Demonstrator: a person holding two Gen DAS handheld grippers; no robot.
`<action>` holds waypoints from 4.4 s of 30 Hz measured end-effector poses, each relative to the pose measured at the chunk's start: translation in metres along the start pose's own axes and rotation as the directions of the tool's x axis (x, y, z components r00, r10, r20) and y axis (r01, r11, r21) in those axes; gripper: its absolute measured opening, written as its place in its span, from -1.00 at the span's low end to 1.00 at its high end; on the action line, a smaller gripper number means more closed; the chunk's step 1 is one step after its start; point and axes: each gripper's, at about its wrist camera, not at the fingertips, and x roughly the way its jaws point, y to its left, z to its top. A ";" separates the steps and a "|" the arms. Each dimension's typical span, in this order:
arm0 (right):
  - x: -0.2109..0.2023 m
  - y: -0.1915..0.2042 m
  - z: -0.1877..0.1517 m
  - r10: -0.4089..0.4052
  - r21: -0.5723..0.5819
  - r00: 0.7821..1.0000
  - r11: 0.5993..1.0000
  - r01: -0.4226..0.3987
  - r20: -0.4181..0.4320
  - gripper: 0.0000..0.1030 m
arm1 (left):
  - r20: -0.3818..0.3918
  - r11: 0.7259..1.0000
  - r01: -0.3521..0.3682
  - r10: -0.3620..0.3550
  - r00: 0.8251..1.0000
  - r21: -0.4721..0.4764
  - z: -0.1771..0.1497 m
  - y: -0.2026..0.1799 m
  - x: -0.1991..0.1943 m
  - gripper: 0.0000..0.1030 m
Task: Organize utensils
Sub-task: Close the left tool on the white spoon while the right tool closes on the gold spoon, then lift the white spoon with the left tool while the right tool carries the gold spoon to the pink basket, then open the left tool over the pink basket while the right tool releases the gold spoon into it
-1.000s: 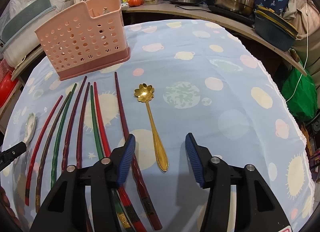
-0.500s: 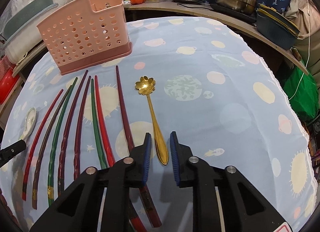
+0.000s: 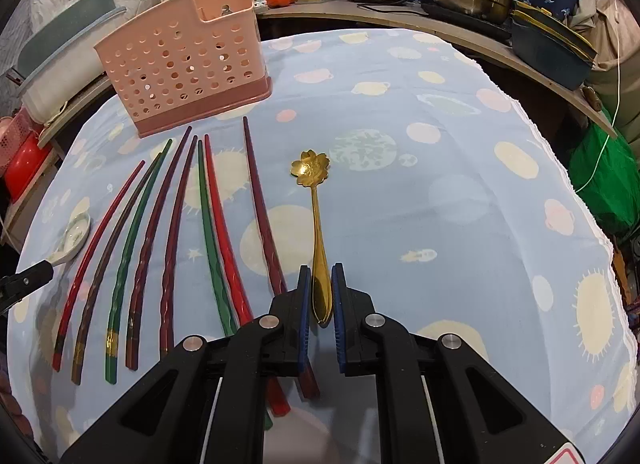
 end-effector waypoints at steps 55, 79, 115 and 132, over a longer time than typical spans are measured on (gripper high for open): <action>-0.058 -0.008 -0.009 0.015 0.008 0.996 1.000 -0.015 0.083 -0.96 | 0.119 0.999 -0.022 0.020 0.993 0.023 -0.006 -0.001 -0.046 -0.85; -0.105 -0.007 0.016 0.091 -0.012 0.981 0.996 -0.090 0.173 -0.97 | 0.257 0.993 -0.048 0.019 0.966 0.109 0.022 -0.018 -0.090 -0.89; -0.027 0.069 0.236 0.137 -0.208 0.990 0.970 -0.128 0.029 -0.97 | 0.337 0.964 -0.071 -0.020 0.941 0.256 0.228 -0.113 -0.032 -0.89; -0.025 0.078 0.243 0.124 -0.175 0.984 0.979 -0.100 0.128 -0.51 | 0.368 0.970 -0.159 0.082 0.926 0.183 0.222 -0.096 -0.014 0.03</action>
